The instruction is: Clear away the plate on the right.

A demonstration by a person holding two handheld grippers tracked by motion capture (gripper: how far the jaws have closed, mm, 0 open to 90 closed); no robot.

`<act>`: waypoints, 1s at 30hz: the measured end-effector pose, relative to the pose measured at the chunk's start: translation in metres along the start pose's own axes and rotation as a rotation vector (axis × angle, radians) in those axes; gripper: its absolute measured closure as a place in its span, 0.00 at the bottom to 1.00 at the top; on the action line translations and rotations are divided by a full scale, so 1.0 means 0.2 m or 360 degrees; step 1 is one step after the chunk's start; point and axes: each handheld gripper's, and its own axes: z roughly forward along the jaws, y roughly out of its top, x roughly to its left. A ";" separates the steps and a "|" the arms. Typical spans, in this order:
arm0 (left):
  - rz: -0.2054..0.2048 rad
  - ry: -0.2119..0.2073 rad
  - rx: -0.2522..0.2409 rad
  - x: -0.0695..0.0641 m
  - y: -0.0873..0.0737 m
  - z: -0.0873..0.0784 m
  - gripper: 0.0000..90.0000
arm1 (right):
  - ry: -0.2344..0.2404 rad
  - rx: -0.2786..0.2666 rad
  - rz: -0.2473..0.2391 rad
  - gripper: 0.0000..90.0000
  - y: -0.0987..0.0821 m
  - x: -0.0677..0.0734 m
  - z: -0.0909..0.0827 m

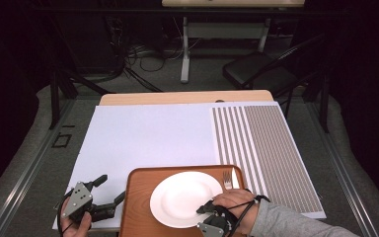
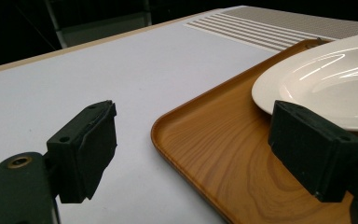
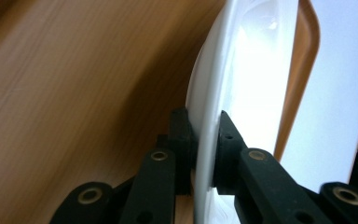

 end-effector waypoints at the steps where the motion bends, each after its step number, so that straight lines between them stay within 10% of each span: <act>1: 0.0000 0.0000 0.0001 0.00 0.00 0.00 0.17 | -0.0001 0.0010 -0.0018 0.90 0.01 0.00 0.00; 30: 0.0006 -0.0004 0.0006 0.00 0.00 0.00 0.17 | 0.0181 -0.0070 0.0055 0.83 -0.01 0.05 0.02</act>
